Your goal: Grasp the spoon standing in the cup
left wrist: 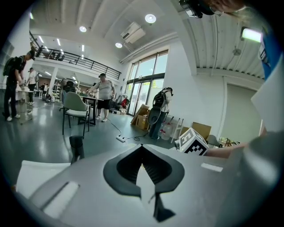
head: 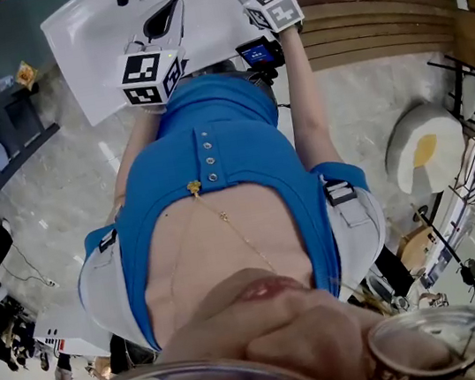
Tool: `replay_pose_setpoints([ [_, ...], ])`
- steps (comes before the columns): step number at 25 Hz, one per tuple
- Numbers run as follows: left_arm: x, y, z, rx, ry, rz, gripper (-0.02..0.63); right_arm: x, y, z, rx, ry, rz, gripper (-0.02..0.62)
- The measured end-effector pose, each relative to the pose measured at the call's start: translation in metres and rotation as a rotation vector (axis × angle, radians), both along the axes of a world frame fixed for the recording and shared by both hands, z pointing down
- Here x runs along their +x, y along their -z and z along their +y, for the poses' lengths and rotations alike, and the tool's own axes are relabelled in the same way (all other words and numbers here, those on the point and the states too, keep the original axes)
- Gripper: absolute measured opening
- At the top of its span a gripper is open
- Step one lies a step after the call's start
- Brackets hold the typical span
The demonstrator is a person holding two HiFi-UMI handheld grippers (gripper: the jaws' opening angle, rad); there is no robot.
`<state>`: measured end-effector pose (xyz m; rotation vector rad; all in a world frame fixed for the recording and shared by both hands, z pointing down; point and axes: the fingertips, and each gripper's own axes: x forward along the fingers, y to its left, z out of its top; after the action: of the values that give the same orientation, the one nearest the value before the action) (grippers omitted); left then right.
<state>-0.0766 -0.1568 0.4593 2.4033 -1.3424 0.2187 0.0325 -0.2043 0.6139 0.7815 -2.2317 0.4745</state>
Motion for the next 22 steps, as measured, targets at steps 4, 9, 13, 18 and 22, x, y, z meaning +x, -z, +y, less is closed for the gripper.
replay_pose_setpoints([
  [4, 0.004, 0.000, 0.000, -0.003, -0.010, -0.005, 0.000, -0.008, 0.016, 0.003, 0.056, 0.061, -0.019, 0.002],
  [9, 0.006, -0.001, 0.001, -0.003, -0.020, -0.012, 0.000, -0.018, 0.042, 0.006, 0.150, 0.119, -0.028, 0.003],
  [13, 0.009, -0.001, 0.001, -0.002, -0.026, -0.016, 0.000, -0.024, 0.055, 0.008, 0.207, 0.152, -0.036, 0.002],
  [18, 0.011, 0.000, 0.001, 0.002, -0.030, -0.021, 0.000, -0.029, 0.069, 0.015, 0.246, 0.188, -0.063, 0.002],
  [22, 0.013, -0.002, 0.001, 0.005, -0.031, -0.026, 0.000, -0.035, 0.081, 0.019, 0.294, 0.218, -0.093, 0.002],
])
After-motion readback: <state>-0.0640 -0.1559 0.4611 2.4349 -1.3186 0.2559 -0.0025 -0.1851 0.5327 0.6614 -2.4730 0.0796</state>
